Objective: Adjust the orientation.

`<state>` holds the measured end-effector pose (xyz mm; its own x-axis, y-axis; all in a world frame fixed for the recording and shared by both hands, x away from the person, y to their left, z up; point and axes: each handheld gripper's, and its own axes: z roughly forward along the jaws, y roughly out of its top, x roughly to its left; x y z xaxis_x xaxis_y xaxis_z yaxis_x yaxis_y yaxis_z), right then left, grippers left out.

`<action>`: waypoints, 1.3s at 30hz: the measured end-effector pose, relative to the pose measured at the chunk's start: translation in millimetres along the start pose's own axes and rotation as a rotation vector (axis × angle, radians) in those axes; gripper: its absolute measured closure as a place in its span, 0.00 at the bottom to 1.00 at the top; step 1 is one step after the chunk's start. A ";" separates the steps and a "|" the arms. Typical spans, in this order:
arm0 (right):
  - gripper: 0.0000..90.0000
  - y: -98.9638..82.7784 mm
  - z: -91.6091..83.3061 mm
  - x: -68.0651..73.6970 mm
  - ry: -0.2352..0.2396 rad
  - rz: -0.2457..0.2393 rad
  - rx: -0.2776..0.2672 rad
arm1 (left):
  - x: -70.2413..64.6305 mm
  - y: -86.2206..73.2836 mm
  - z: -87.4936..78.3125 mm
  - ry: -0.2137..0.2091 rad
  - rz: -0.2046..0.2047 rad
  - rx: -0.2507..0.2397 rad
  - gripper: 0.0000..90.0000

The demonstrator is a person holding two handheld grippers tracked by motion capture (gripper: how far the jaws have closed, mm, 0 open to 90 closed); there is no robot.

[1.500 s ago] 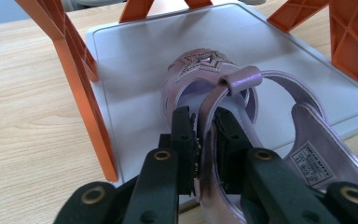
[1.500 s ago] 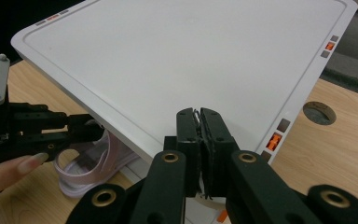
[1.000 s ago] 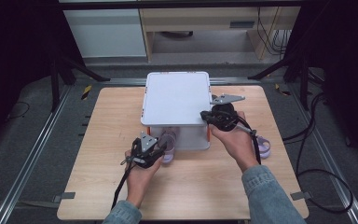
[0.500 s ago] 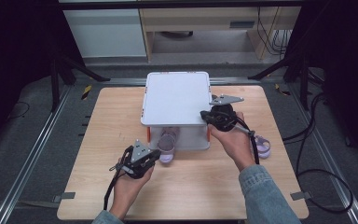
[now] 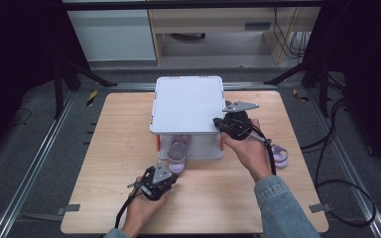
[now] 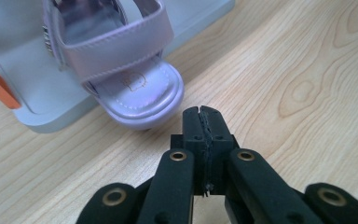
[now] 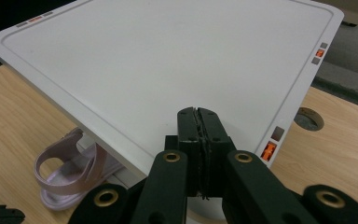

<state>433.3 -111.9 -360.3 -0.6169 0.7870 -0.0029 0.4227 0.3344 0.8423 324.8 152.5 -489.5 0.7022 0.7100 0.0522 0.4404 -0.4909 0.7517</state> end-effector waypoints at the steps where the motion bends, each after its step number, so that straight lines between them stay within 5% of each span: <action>1: 0.99 0.0 0.0 -0.1 0.001 0.000 0.000 | 0.5 -0.3 1.6 0.004 0.004 0.005 0.99; 14: 0.99 0.1 0.1 -0.4 0.005 -0.001 0.003 | 6.7 4.3 19.6 0.034 0.039 0.026 0.99; 28: 0.99 -0.2 0.2 -0.5 0.007 -0.008 0.002 | 27.3 16.4 46.6 0.075 -0.017 0.003 0.99; 39: 0.99 0.1 0.2 -0.6 0.007 -0.010 0.004 | 25.1 21.9 38.4 0.073 -0.016 -0.009 0.99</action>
<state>433.9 -112.2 -360.3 -0.6260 0.7798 -0.0075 0.4187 0.3442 0.8404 373.5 140.2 -497.0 0.6528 0.7524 0.0878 0.4454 -0.4749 0.7590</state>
